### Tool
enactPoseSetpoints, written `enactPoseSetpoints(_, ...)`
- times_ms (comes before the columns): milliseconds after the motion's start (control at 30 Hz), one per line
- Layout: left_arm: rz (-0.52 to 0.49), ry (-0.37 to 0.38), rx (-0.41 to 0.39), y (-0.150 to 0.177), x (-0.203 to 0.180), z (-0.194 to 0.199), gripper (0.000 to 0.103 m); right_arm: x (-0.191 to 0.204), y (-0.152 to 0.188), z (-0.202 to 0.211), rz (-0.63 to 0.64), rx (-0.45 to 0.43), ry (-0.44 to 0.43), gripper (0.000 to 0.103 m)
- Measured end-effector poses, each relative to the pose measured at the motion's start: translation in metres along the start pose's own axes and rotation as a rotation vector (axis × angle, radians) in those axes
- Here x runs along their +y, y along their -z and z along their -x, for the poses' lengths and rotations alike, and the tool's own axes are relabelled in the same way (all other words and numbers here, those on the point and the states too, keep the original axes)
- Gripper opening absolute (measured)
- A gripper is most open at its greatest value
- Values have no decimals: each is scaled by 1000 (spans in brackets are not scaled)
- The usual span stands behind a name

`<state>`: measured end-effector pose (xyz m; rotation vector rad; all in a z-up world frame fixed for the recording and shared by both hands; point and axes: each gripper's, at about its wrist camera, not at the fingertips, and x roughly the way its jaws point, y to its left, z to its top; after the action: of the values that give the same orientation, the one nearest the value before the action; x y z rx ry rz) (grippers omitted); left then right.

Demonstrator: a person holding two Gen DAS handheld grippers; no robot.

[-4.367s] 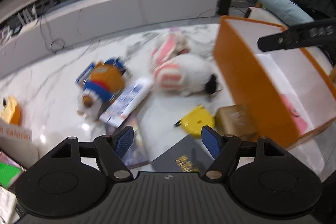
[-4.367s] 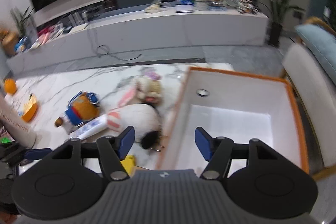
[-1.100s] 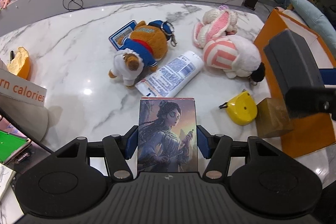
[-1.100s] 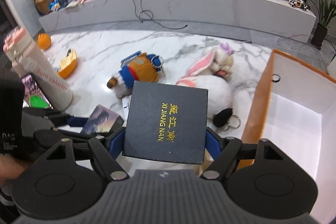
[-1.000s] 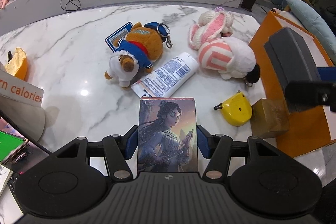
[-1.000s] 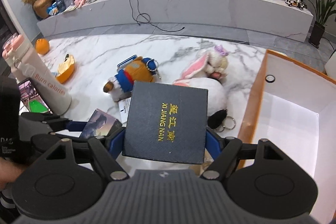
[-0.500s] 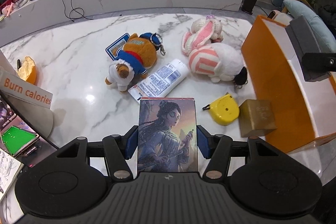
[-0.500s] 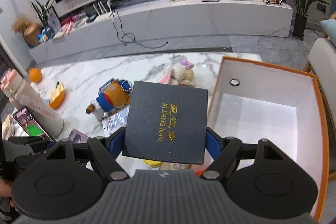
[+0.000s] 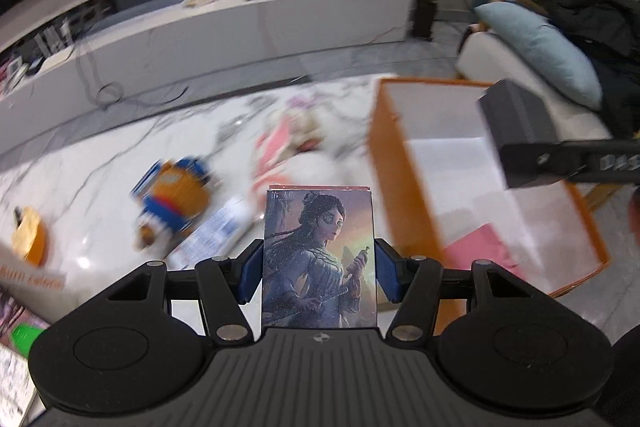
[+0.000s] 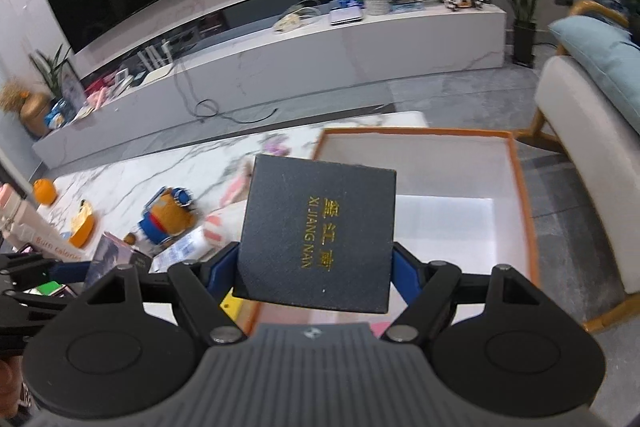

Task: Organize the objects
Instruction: 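Carry both boxes into the orange storage box and open both tools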

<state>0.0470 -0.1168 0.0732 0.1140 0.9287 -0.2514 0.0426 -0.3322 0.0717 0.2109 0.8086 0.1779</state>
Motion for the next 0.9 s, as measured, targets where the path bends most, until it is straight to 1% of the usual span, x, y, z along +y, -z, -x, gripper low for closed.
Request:
enactPoseSetpoints(100, -27, 26, -6, -10, -24, -5, 67, -15, 1, 5, -21, -5, 15, 78)
enactPoseSetpoints(233, -43, 53, -16, -20, -48, -12, 67, -32, 2, 10, -46, -13, 25, 78)
enactPoseSetpoints(400, -23, 102, -29, -34, -71, -18, 67, -51, 6, 8, -59, -2, 47, 78)
enactPoseSetpoints(533, 4, 133, -39, -43, -87, -22, 67, -59, 10, 5, -37, 9, 96, 78)
enactPoseSetpoints(600, 15, 138, -37, -46, -93, -28, 67, -65, 13, 4, -34, 17, 106, 78)
enactPoseSetpoints(767, 21, 139, -1, -43, -102, -48, 67, -79, 22, -2, -30, 47, 117, 78)
enactPoseSetpoints(900, 22, 134, 21, -43, -109, -60, 66, -81, 27, -6, -14, 68, 130, 78)
